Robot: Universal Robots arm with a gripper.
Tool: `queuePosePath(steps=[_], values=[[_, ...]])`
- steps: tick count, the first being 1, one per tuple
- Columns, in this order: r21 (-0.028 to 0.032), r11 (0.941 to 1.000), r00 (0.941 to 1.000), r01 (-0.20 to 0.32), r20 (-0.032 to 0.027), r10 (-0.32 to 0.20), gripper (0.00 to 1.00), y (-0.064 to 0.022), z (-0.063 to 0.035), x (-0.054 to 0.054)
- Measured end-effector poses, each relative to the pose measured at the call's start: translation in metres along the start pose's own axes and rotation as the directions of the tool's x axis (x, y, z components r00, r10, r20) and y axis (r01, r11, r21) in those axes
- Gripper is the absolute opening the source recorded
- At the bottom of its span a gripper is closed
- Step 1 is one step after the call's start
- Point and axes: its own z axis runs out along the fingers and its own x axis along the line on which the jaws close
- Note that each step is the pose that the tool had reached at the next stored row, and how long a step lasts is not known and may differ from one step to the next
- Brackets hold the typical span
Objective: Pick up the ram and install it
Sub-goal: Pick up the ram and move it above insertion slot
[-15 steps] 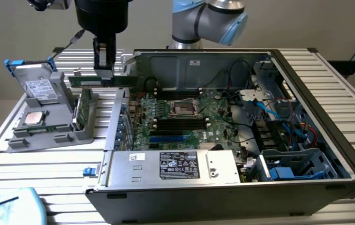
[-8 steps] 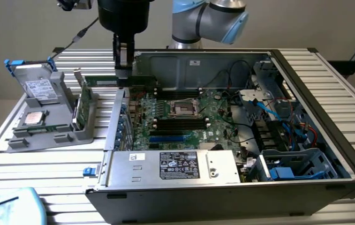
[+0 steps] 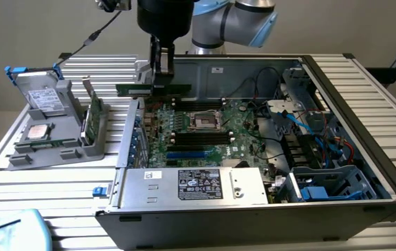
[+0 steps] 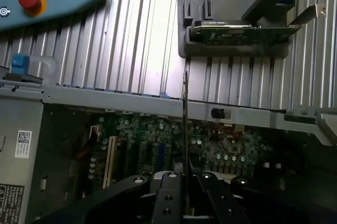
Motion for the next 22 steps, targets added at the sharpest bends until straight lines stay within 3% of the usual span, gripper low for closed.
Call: queuePosePath(steps=[4, 8, 11, 17, 22], values=[[0.0005, 1.0000, 1.0000, 0.001, 0.0040, -0.001, 0.15, -0.0178, -0.0029, 0.002], [0.0044, 1.0000, 0.9998, 0.003, 0.0171, -0.003, 0.15, -0.0302, -0.0046, 0.003], [0.0143, 0.9999, 0.9996, 0.003, 0.0284, -0.003, 0.15, -0.0339, -0.0048, 0.004], [0.0412, 0.9992, 0.9991, 0.001, 0.0432, -0.003, 0.15, -0.0421, -0.0054, 0.005], [0.0517, 0.9987, 0.9983, 0.003, 0.0579, -0.006, 0.15, -0.0541, -0.0067, 0.006]])
